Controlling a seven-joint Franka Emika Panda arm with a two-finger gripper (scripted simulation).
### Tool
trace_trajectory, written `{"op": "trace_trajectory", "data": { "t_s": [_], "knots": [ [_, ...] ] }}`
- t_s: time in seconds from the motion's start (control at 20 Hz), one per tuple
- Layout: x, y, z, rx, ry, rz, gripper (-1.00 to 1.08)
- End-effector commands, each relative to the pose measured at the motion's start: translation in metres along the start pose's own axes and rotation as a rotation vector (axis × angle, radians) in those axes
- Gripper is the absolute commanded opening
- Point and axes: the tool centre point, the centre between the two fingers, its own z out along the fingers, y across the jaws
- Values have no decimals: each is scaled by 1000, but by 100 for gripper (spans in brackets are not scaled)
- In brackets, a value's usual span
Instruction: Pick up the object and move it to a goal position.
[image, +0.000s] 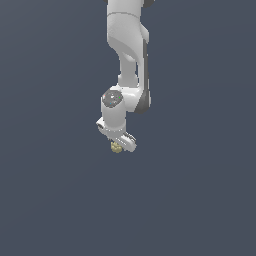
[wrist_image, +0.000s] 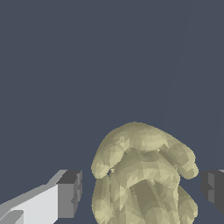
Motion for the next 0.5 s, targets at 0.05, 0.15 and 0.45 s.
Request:
{"op": "trace_trajectory", "data": {
  "t_s": [0.05,0.15,0.45],
  "knots": [
    [1,-1,4,1,1,0,100],
    [1,-1,4,1,1,0,-100],
    [1,-1,4,1,1,0,-100]
  ]
}}
